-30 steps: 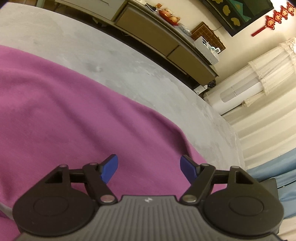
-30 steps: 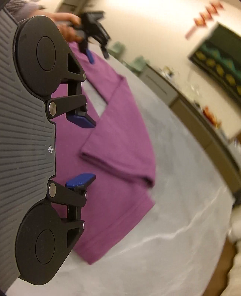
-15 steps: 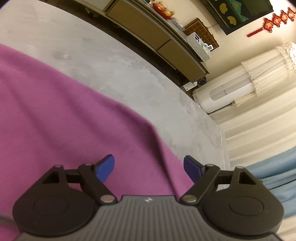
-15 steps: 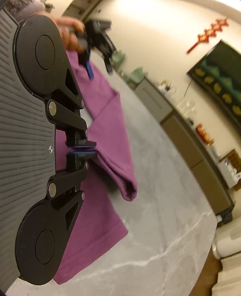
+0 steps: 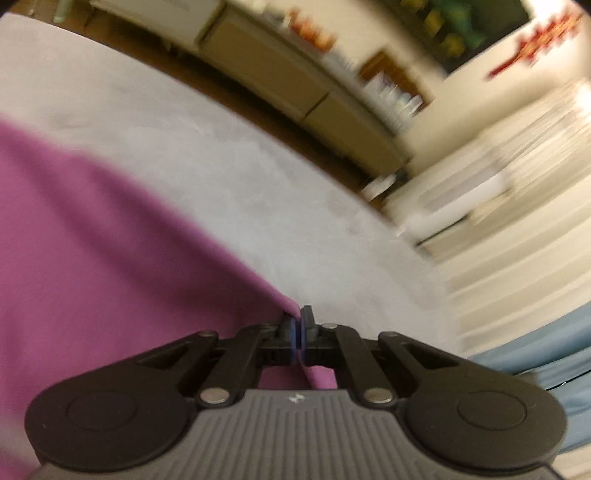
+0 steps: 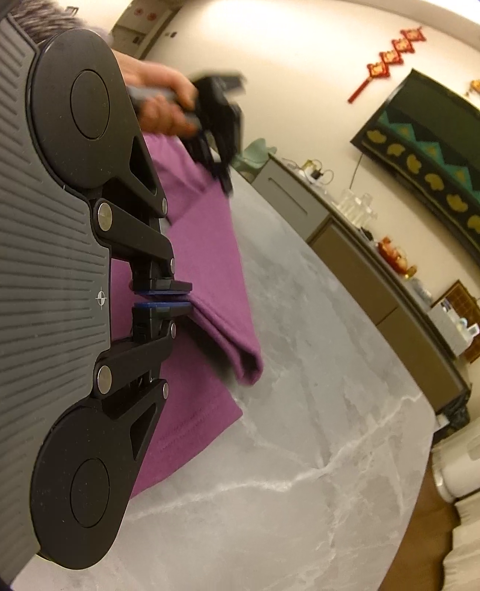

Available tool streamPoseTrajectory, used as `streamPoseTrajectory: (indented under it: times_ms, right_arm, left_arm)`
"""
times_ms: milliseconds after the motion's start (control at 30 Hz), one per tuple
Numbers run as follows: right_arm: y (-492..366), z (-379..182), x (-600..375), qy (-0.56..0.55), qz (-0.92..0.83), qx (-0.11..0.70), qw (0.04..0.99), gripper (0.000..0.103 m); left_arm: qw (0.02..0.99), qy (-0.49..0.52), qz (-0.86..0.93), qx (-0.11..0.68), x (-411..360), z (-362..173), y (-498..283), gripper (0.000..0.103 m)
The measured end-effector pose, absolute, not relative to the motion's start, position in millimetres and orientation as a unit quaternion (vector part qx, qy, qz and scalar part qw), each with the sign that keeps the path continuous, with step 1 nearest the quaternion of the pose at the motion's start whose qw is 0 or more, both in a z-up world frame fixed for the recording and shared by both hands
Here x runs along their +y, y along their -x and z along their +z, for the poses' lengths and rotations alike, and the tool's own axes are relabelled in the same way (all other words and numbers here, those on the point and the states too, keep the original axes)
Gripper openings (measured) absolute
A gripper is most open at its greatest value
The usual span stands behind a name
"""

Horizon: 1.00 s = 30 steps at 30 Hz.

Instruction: Fold clothes

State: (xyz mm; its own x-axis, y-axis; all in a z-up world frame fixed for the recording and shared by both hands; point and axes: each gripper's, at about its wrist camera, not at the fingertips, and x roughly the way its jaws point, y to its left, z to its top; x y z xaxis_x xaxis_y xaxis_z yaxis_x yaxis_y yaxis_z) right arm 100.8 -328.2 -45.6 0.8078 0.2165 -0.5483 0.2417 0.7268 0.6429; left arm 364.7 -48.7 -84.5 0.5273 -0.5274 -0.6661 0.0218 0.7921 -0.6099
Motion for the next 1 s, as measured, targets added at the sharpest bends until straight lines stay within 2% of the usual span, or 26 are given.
streamPoseTrajectory:
  times_ms: [67,133,267,300,367,400,433,467,567,633,667,700,733,767,833,933,1000]
  right_arm:
    - [-97,-48,-332,-0.374,-0.013,0.313,0.873,0.002]
    - [-94,-51,-334,-0.375,-0.018,0.32,0.87,0.002]
    - [-86,-57,-335,-0.387,-0.03,0.331,0.86,0.005]
    - [-83,-59,-335,-0.394,-0.033,0.333,0.856,0.014]
    - [-75,-63,-336,-0.408,-0.04,0.332,0.849,0.016]
    - [-72,-65,-337,-0.412,-0.044,0.332,0.847,0.026]
    - [-69,-67,-337,-0.416,-0.048,0.332,0.845,0.04]
    - [-67,-68,-336,-0.416,-0.051,0.333,0.844,0.045]
    - [-76,-70,-329,-0.398,-0.047,0.341,0.85,0.047]
    - [-87,-69,-317,-0.369,-0.037,0.347,0.861,0.045]
    - [-93,-68,-311,-0.354,-0.032,0.35,0.867,0.04]
    - [-95,-65,-308,-0.345,-0.028,0.346,0.872,0.015]
    - [-93,-59,-309,-0.342,-0.024,0.336,0.878,0.002]
    - [-91,-53,-309,-0.338,-0.021,0.325,0.883,0.001]
    - [-87,-41,-311,-0.331,-0.013,0.303,0.894,0.0]
    - [-65,-26,-327,-0.336,-0.018,0.269,0.903,0.0]
    - [-53,-31,-343,-0.344,-0.035,0.276,0.897,0.0]
  left_arm:
    - [0.838,0.285,-0.166,0.434,-28,-74,-294,0.002]
    - [0.843,0.251,-0.141,0.455,-27,-87,-237,0.003]
    - [0.857,0.224,-0.126,0.446,-32,-101,-205,0.009]
    - [0.862,0.224,-0.127,0.436,-31,-98,-206,0.017]
    - [0.873,0.227,-0.124,0.413,-27,-91,-205,0.027]
    - [0.881,0.225,-0.118,0.399,-25,-88,-205,0.041]
    - [0.888,0.224,-0.112,0.385,-23,-85,-204,0.049]
    - [0.894,0.224,-0.101,0.375,-21,-83,-204,0.058]
    - [0.898,0.243,-0.077,0.359,-6,-83,-211,0.062]
    - [0.893,0.259,-0.064,0.364,6,-86,-222,0.06]
    - [0.889,0.261,-0.064,0.369,14,-86,-231,0.048]
    - [0.883,0.261,-0.073,0.382,18,-88,-243,0.007]
    - [0.882,0.265,-0.073,0.384,23,-84,-249,0.006]
    - [0.88,0.269,-0.072,0.386,28,-81,-255,0.002]
    - [0.889,0.276,-0.096,0.351,41,-52,-244,0.002]
    - [0.884,0.294,-0.138,0.337,62,-21,-186,0.002]
    - [0.881,0.266,-0.14,0.364,61,-34,-154,0.002]
